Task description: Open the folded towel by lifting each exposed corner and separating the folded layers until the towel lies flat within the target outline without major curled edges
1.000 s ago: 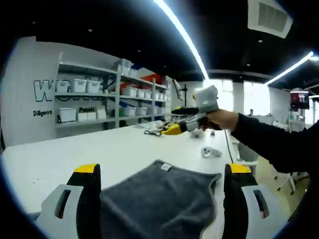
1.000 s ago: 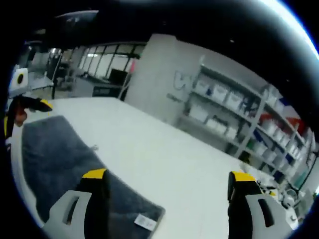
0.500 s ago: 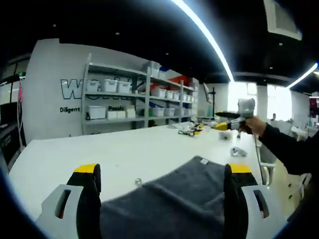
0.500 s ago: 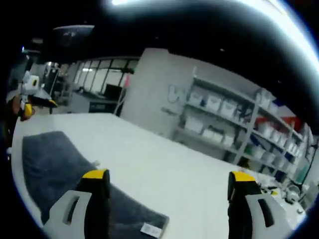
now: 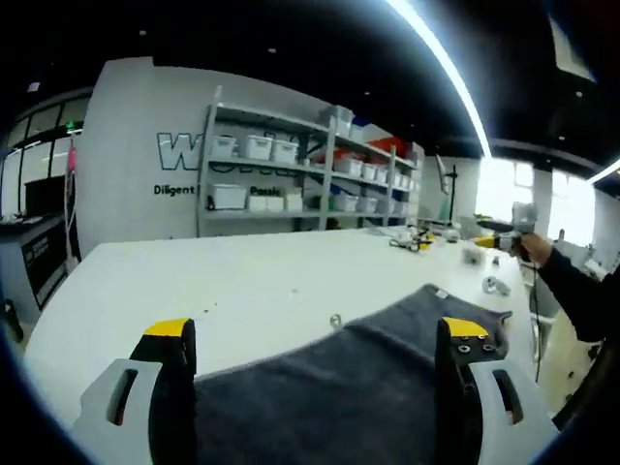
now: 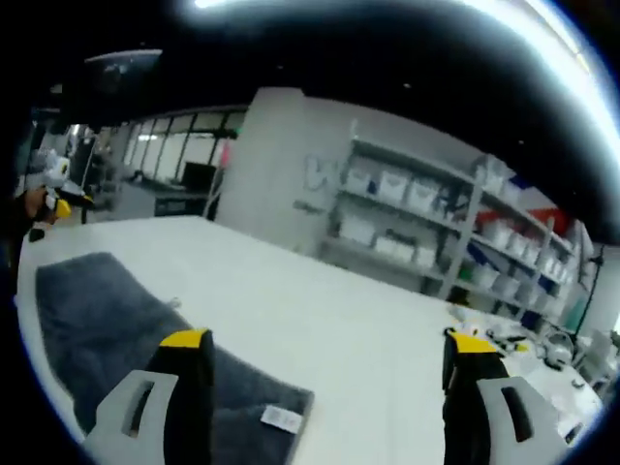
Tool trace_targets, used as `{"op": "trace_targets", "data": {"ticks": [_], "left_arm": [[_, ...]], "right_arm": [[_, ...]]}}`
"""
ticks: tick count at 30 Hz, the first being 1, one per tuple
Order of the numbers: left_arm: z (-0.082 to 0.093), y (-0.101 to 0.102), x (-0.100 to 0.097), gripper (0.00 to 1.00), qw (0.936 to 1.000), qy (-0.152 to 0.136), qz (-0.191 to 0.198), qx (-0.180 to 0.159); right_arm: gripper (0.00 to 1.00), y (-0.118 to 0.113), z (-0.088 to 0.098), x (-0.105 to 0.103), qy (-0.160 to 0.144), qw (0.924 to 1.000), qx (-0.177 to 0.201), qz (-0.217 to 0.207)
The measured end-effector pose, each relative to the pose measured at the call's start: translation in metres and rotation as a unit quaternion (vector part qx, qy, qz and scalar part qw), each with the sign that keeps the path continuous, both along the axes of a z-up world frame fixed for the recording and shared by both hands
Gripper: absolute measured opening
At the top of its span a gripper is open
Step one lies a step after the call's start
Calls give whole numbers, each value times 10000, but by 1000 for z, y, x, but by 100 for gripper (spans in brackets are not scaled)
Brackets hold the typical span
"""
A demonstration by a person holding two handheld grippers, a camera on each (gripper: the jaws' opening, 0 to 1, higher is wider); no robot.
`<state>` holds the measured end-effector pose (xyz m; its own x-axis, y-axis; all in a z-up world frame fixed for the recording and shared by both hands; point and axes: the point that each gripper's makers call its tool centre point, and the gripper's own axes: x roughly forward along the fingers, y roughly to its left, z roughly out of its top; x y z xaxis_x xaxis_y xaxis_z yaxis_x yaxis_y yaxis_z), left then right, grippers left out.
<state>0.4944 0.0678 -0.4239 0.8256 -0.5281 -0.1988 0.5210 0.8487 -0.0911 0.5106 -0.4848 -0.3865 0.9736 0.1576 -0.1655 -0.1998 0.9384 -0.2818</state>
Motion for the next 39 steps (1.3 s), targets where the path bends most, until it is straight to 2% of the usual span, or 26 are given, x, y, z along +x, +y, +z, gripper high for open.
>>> {"op": "trace_targets", "data": {"ticks": [3, 6, 11, 13, 17, 24, 30, 34, 36, 39], "left_arm": [[-4, 21, -6, 100, 9998, 3, 167, 86], [-10, 37, -15, 100, 9996, 26, 262, 47], [-29, 61, -25, 100, 9990, 189, 410, -2], [-39, 74, -26, 100, 9977, 319, 596, -12], [-56, 88, -26, 99, 9964, 457, 709, -111], [-76, 96, -26, 98, 9953, 642, 722, -113], [-82, 110, -19, 95, 9933, 680, 915, -191], [-98, 113, -10, 93, 9920, 825, 958, -50], [-106, 116, -5, 88, 9905, 952, 996, -5], [-109, 116, 0, 88, 9903, 986, 981, -64]], "right_arm": [[100, -3, 5, -11, -167, 9998, 98, -47], [100, -3, 1, -22, -242, 9993, 265, -88], [100, 1, -17, -41, -204, 9995, 225, -117], [100, 3, -27, -49, -172, 9996, 199, -128], [100, 6, -41, -57, -174, 9993, 310, -98], [100, 6, -54, -51, -87, 9992, 345, -183], [100, 21, -48, -42, -87, 9995, 293, -74], [99, 23, -49, -38, -2, 9999, 120, -78], [99, 23, -50, -36, 13, 9999, 111, -91], [98, 26, -53, -35, 37, 9999, 104, -100]]}}
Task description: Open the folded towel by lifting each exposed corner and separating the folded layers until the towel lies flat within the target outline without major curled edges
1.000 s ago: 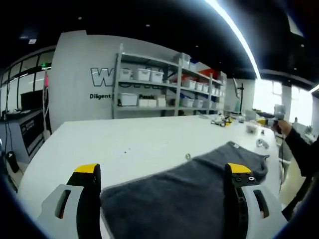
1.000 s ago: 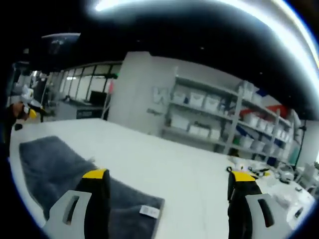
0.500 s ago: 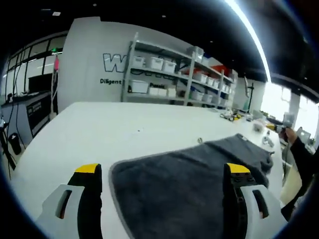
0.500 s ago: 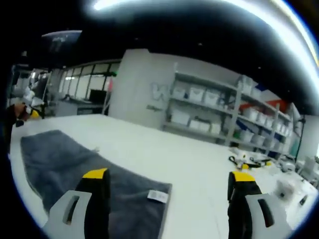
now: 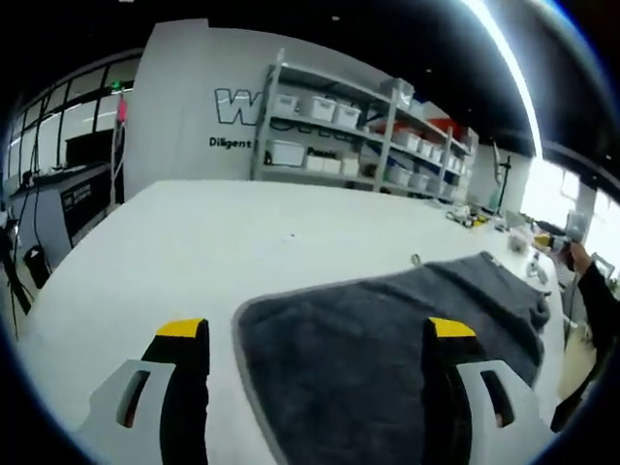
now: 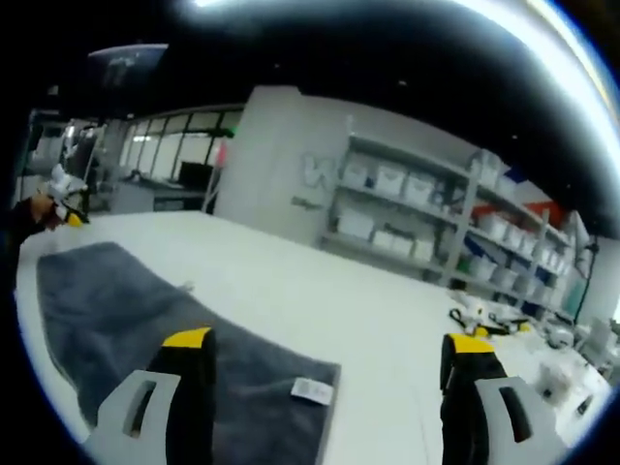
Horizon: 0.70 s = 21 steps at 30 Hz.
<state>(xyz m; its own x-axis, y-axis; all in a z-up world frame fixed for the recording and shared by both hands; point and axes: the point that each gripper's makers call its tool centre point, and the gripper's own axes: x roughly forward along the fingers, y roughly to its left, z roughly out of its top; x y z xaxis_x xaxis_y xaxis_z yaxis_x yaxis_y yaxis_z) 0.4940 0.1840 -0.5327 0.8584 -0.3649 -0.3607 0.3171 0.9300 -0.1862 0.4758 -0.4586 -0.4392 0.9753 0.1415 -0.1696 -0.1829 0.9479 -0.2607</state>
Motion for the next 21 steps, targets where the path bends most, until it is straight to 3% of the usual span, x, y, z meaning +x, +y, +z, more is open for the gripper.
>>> {"op": "trace_targets", "data": {"ticks": [7, 13, 21], "left_arm": [[-12, -9, -9, 87, 9997, 155, -147, 82], [-28, -13, -38, 86, 9989, 373, -257, 116], [-47, -10, -84, 80, 9953, 808, -461, 262]], "right_arm": [[97, 1, -20, -5, 203, 9997, -32, -95], [96, -5, -44, -17, 436, 9988, 17, -238], [94, -23, -81, -50, 833, 9948, 217, -546]]}}
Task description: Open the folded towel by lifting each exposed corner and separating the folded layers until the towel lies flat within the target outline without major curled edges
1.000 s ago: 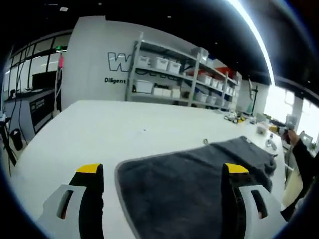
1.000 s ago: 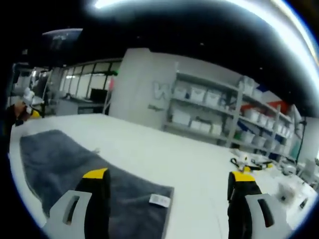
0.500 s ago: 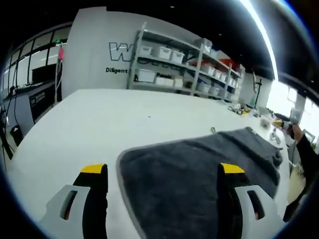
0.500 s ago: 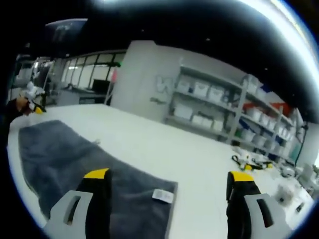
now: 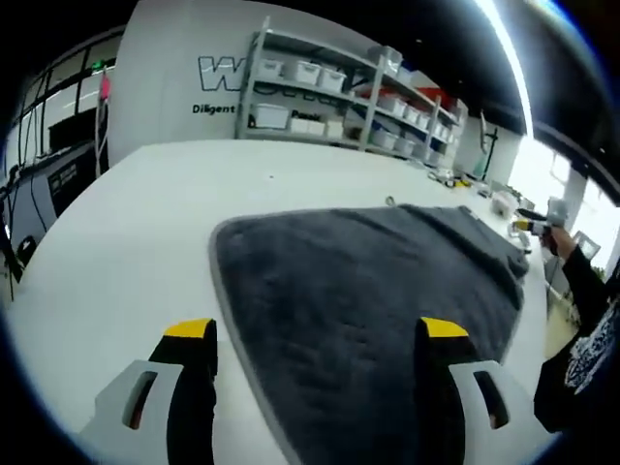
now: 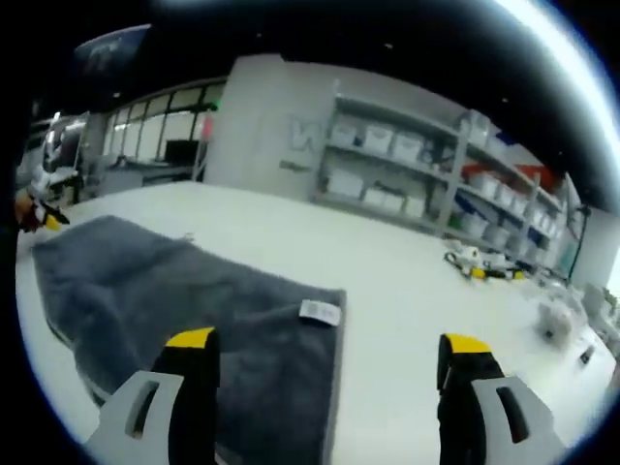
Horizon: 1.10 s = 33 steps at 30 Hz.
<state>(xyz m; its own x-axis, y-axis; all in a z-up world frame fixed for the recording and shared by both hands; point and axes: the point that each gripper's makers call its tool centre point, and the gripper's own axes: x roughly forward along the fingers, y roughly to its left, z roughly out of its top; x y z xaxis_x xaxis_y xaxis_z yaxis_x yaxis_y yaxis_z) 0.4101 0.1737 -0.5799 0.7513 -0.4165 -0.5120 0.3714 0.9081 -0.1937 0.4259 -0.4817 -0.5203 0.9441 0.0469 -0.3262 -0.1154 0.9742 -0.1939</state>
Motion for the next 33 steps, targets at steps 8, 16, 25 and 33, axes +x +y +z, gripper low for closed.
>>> {"op": "trace_targets", "data": {"ticks": [8, 16, 25, 33], "left_arm": [[-3, 8, -32, 75, 9998, 201, 59, -4], [-5, 11, -54, 67, 9992, 350, 32, 166], [-10, 8, -69, 60, 9988, 494, -51, 54], [-17, 9, -72, 49, 9984, 501, -107, 240]], "right_arm": [[91, -4, -20, -24, 261, 9995, 98, -144], [87, -5, -36, -40, 610, 9979, 54, -213], [78, -12, -41, -53, 841, 9945, 419, -457], [52, -16, -56, -57, 1175, 9886, 600, -726]]}}
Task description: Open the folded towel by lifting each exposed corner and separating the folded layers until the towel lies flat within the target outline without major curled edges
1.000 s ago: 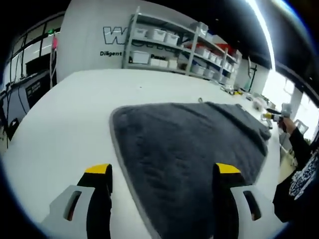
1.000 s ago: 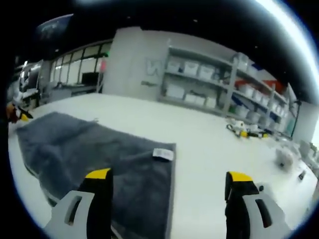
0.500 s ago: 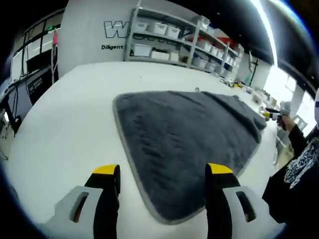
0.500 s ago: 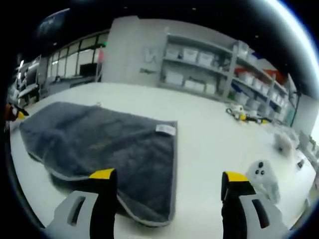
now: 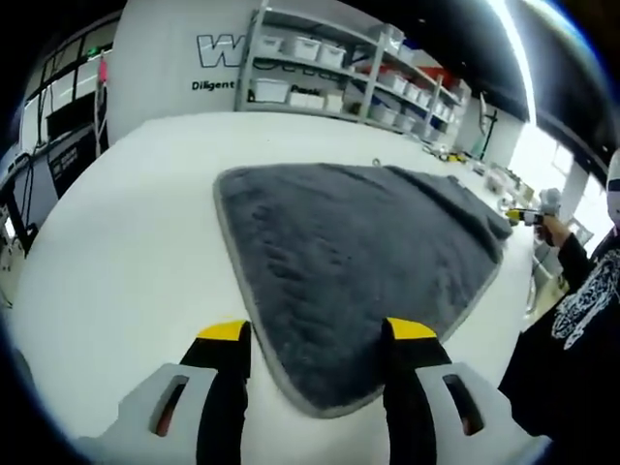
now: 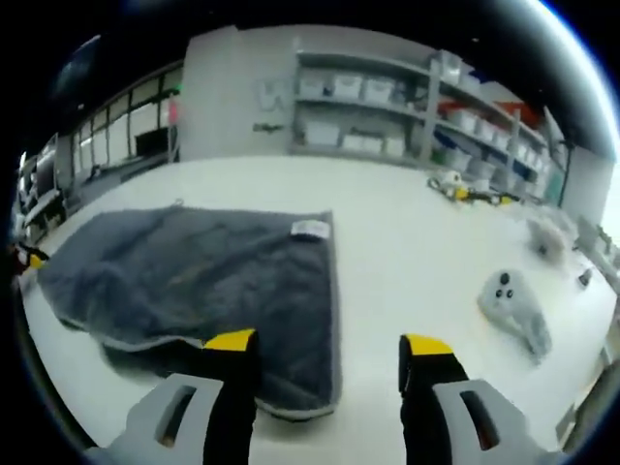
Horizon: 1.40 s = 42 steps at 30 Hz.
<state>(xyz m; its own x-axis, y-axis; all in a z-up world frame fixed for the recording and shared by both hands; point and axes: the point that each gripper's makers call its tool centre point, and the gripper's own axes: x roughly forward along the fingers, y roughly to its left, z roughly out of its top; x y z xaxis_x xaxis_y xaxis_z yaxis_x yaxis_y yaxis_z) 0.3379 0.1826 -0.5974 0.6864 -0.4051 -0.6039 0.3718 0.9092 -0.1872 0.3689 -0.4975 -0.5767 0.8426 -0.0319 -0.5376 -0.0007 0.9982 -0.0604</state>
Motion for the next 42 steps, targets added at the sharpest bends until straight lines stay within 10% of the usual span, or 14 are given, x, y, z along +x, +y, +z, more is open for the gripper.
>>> {"op": "trace_targets", "data": {"ticks": [16, 28, 42], "left_arm": [[-2, 1, -6, 35, 9993, -21, -55, 376], [-6, 9, -8, 4, 9993, -8, 145, 344], [-2, 28, -7, 2, 9989, -70, 445, 89]], "right_arm": [[22, -9, -27, -38, 933, 9955, 89, -118], [1, -11, -32, -36, 811, 9967, 45, -54], [0, -14, -30, -35, 592, 9981, 181, -76]]}}
